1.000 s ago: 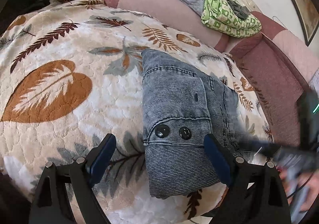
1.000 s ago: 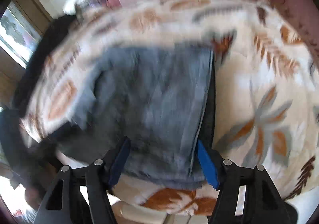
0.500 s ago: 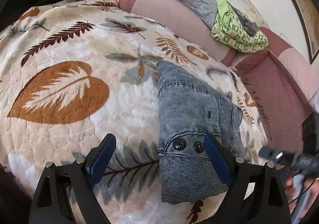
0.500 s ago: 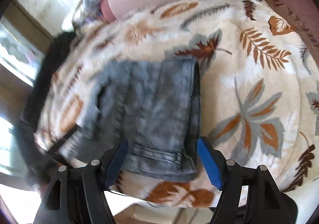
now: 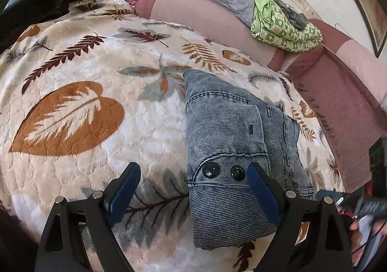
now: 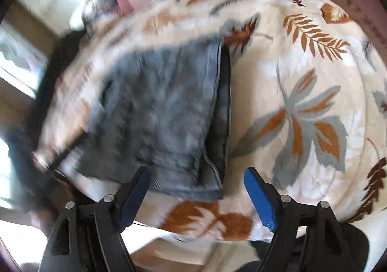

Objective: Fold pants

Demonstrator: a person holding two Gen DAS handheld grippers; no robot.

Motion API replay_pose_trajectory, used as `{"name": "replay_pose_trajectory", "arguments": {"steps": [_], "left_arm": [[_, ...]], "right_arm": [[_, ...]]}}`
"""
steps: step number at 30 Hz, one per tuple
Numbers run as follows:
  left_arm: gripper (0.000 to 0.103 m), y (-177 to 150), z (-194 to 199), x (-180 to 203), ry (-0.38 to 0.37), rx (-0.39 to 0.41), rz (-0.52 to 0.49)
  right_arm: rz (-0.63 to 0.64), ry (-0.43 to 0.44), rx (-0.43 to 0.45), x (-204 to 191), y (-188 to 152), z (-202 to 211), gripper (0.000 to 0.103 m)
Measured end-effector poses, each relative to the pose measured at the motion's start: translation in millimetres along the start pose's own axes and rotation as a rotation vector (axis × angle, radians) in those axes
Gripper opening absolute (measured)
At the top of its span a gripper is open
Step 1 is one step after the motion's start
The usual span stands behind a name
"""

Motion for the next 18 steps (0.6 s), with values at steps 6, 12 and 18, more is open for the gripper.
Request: {"name": "replay_pose_trajectory", "arguments": {"steps": [6,12,18], "left_arm": [[0.09,1.4,0.8,-8.6,-0.024,-0.003,0.048],[0.09,1.0,-3.4,-10.8,-0.03,-0.02,0.069],[0.09,-0.6,-3.1,-3.5,-0.015,-0.023,0.019]], "right_arm": [[-0.243,0.189,-0.01,28.2,27.0,-6.1,0.082],[-0.193,0.316,0.057,-9.0,43.5,5.4,0.082],[-0.152,0.279,-0.034,-33.9,44.4,-38.4,0.083]]}}
Point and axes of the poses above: each gripper's, at about its wrist camera, not at the fingertips, and z roughly against the way its jaws point, x to its right, y to its top, the point moved 5 cm from there along -z, roughly the way its jaws point, and after that the axes turned 6 degrees about -z, right-handed, at the moved point
